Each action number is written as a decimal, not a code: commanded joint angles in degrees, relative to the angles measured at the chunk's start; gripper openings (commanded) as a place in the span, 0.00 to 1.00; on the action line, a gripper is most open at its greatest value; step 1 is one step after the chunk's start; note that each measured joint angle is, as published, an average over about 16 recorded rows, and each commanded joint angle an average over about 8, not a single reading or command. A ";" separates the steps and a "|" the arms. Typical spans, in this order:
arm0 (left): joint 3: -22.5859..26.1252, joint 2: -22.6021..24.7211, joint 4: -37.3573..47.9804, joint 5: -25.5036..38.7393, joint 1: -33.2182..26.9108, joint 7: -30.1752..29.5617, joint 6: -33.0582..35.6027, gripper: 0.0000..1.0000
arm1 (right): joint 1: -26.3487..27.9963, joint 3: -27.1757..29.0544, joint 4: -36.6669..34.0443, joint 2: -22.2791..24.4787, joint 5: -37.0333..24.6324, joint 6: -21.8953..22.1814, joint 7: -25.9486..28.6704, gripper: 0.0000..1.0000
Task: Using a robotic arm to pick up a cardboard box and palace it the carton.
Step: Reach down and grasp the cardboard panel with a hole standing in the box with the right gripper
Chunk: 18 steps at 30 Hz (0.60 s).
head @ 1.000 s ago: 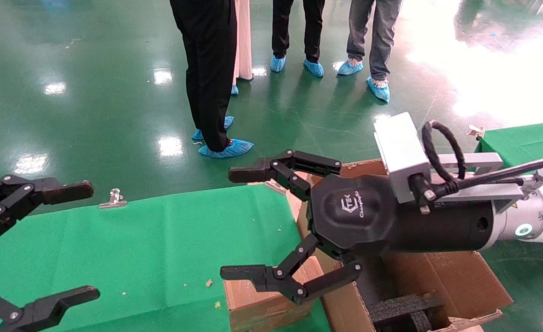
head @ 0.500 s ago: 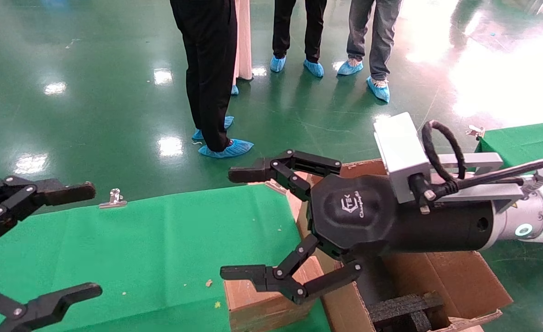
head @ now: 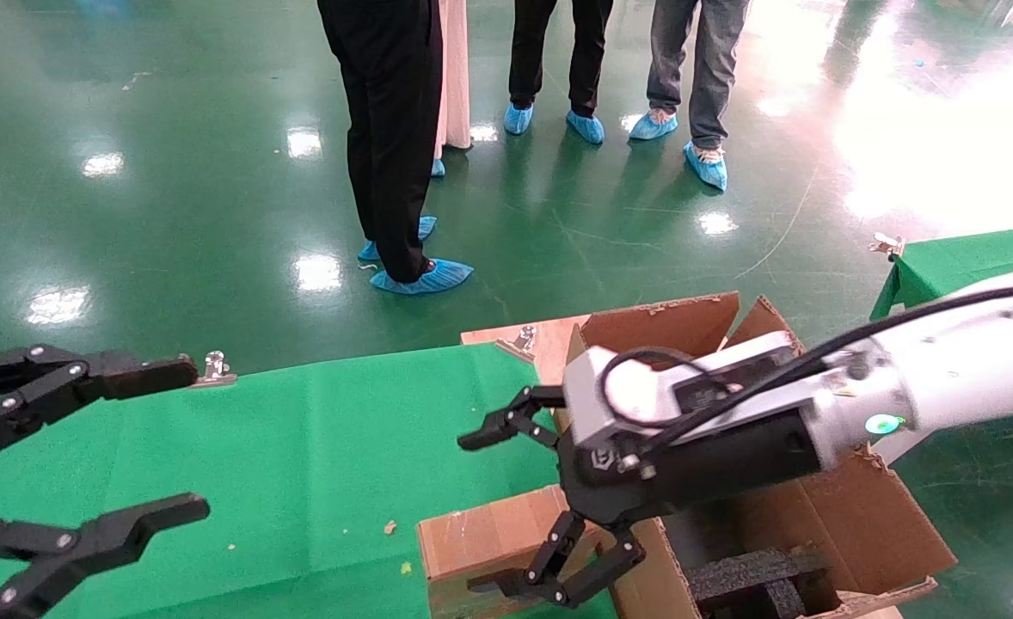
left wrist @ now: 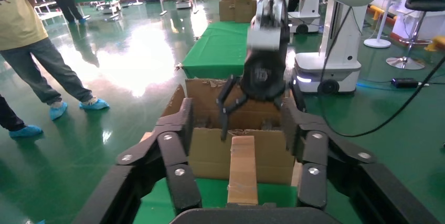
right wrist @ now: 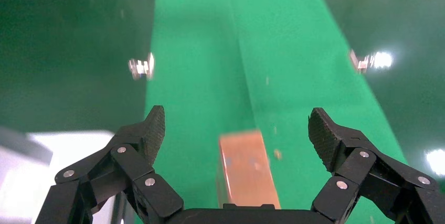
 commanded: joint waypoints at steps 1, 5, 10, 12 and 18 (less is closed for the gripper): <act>0.01 0.00 0.00 -0.01 0.00 0.00 0.00 0.00 | 2.60 -3.21 -0.48 -0.94 -3.21 -0.34 0.38 1.00; 0.03 -0.01 0.00 -0.02 -0.01 0.01 -0.01 0.00 | 6.86 -9.48 -3.37 -3.69 -7.14 -0.34 -1.20 1.00; 0.05 -0.02 0.00 -0.03 -0.01 0.03 -0.02 0.00 | 11.29 -15.85 -7.95 -7.28 -10.47 -0.15 -4.04 1.00; 0.06 -0.02 0.00 -0.04 -0.01 0.03 -0.02 0.00 | 12.87 -18.02 -9.98 -8.74 -11.67 -0.08 -5.22 1.00; 0.08 -0.03 0.00 -0.06 -0.02 0.04 -0.03 0.00 | 17.25 -24.28 -16.15 -13.12 -15.35 -0.03 -8.38 1.00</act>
